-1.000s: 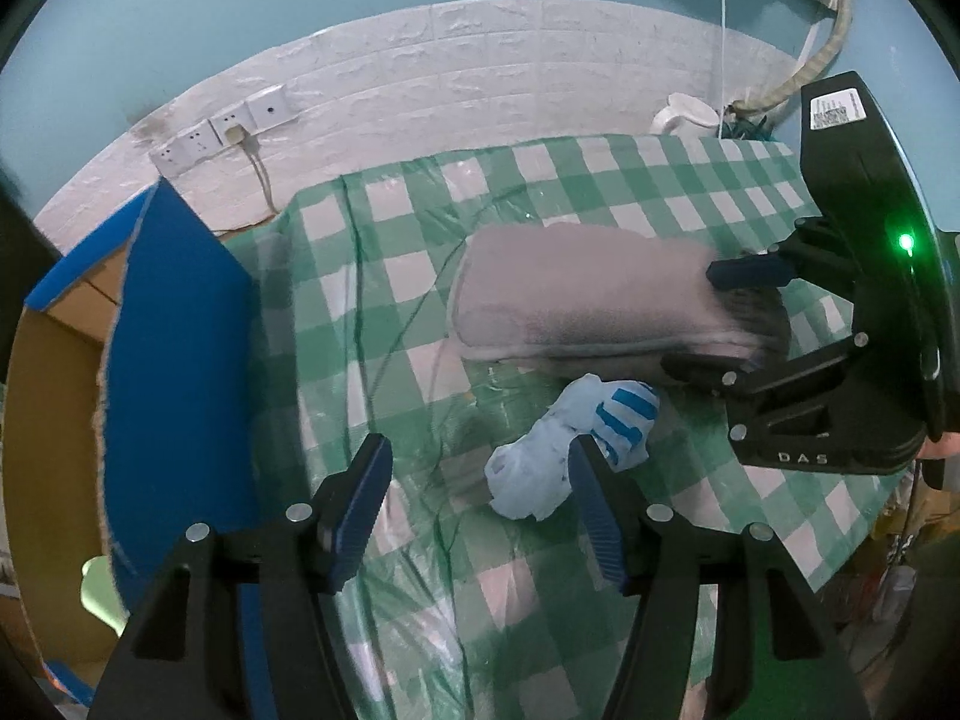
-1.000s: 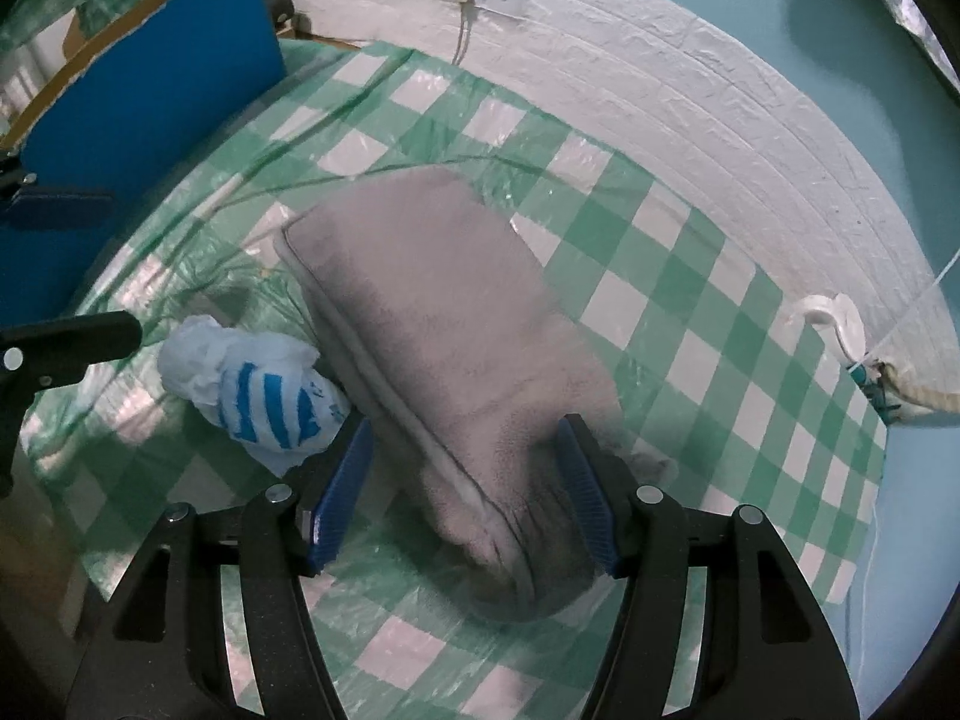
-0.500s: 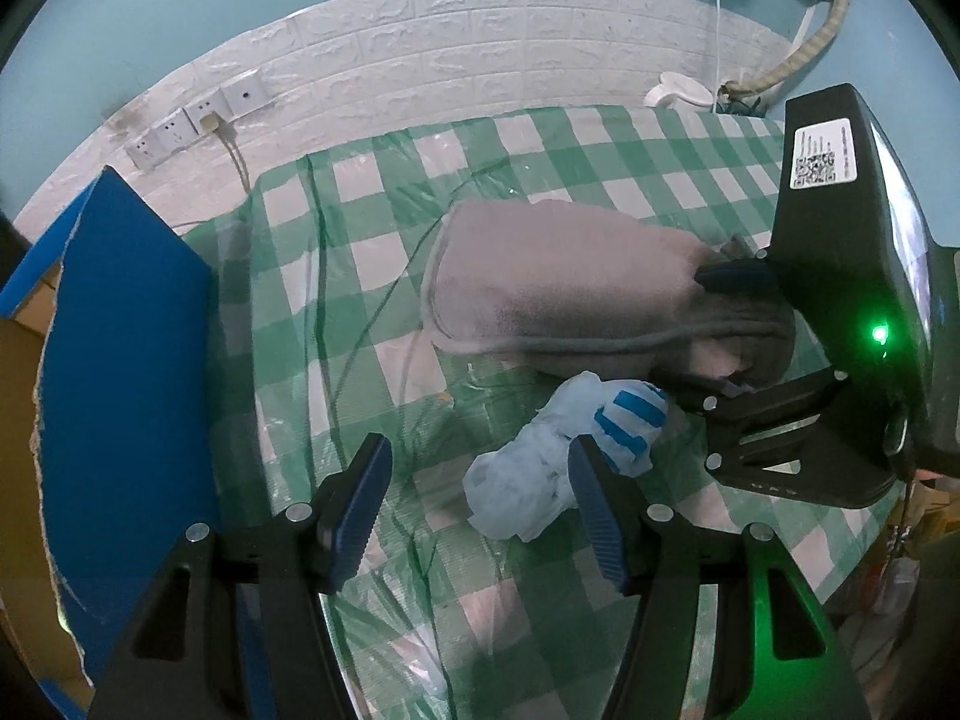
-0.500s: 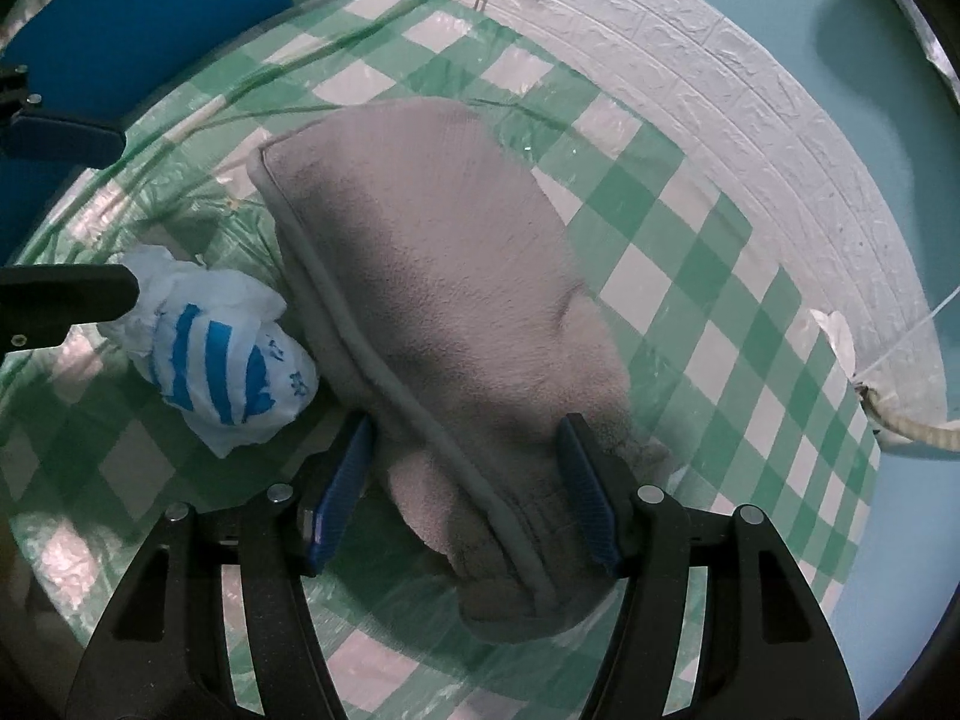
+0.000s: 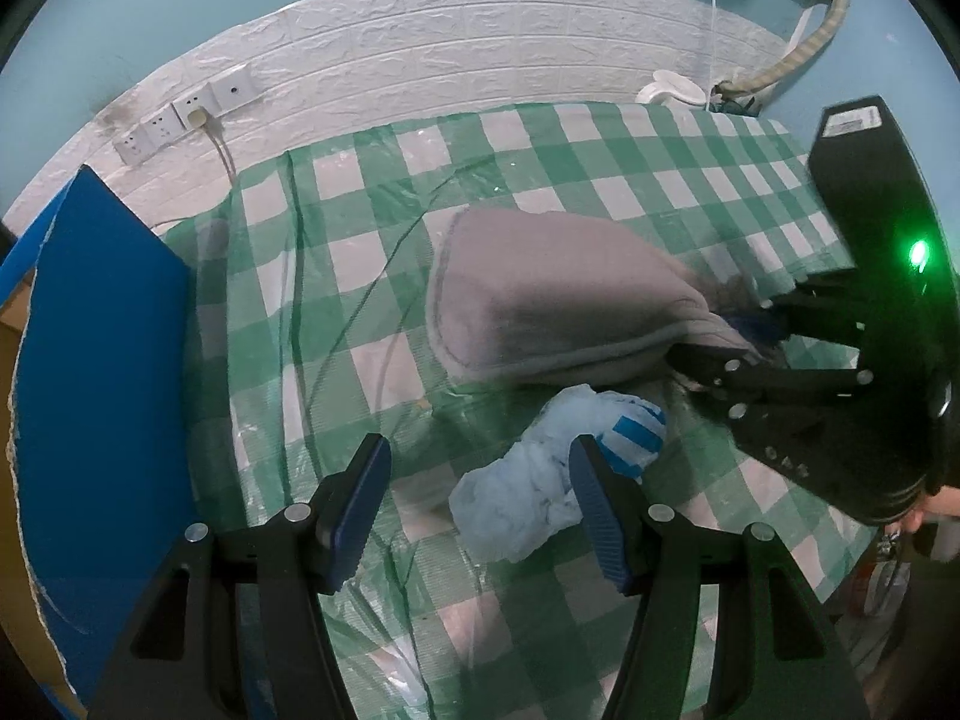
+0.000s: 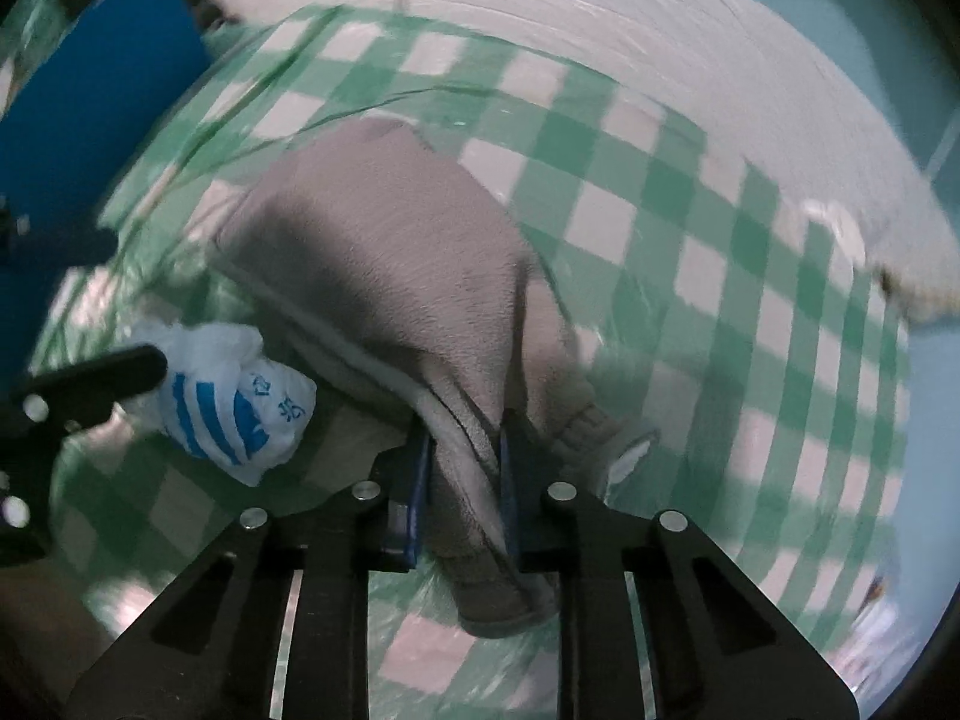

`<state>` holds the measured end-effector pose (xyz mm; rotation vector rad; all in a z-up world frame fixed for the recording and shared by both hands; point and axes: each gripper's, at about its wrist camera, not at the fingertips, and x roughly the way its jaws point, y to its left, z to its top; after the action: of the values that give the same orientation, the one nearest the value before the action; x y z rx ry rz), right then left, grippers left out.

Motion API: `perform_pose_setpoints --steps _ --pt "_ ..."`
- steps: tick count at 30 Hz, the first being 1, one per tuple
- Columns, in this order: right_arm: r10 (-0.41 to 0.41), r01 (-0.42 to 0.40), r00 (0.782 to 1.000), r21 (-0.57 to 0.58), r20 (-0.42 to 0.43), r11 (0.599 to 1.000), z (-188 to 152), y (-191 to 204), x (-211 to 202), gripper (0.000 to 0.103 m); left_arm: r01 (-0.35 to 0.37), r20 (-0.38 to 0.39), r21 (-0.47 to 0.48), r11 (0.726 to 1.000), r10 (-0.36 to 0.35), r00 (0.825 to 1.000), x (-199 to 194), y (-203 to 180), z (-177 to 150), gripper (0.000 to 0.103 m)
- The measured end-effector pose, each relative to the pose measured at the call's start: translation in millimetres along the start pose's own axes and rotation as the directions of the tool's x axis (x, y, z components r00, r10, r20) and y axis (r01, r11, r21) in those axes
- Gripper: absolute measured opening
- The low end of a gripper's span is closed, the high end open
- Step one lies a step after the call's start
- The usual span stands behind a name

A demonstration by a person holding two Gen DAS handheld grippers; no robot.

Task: Organize soft objects
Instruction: 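Grasp the grey fleece sock with the right tool while the left grasps the blue-striped white sock, then drop the grey sock into the box with the right tool while the left drops the striped sock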

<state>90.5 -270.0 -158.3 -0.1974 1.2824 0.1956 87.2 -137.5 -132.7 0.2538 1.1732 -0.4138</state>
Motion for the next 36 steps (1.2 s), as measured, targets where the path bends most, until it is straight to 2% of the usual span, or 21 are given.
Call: perform_pose_setpoints --steps 2,6,9,12,22,24,26,30,36 --pt "0.039 -0.039 0.999 0.088 -0.002 0.995 -4 -10 -4 0.017 0.01 0.003 -0.001 1.0 -0.01 1.0 0 -1 0 0.069" --pt "0.103 -0.106 0.994 0.212 0.026 0.971 -14 -25 -13 0.016 0.047 0.021 -0.002 0.999 -0.047 0.999 -3 -5 1 0.072" --pt "0.107 -0.115 0.993 0.249 0.047 0.962 -19 -32 -21 0.016 0.076 0.024 0.007 0.997 -0.076 0.997 -5 -11 1 0.08" --pt "0.115 -0.129 0.991 0.283 0.065 0.95 -26 -36 -28 0.015 0.096 0.025 0.029 0.995 -0.096 0.995 -3 -18 3 0.08" --pt "0.156 -0.198 0.978 0.385 0.138 0.902 -41 -64 -52 0.015 0.045 -0.032 0.103 0.994 -0.042 0.999 23 -39 3 0.08" --pt "0.159 -0.204 0.977 0.391 0.144 0.898 -47 -66 -56 0.015 0.035 -0.047 0.108 0.994 -0.03 0.998 29 -40 2 0.077" --pt "0.163 -0.209 0.975 0.388 0.149 0.898 -48 -64 -58 0.015 0.041 -0.048 0.102 0.994 -0.036 0.998 30 -41 1 0.065" --pt "0.169 -0.219 0.973 0.381 0.16 0.898 -47 -55 -61 0.015 0.037 -0.054 0.109 0.993 -0.032 0.998 30 -41 0 0.06" --pt "0.166 -0.224 0.969 0.368 0.184 0.902 -42 -48 -74 0.015 0.011 -0.007 0.141 0.99 -0.01 1.0 15 -41 -5 0.057"
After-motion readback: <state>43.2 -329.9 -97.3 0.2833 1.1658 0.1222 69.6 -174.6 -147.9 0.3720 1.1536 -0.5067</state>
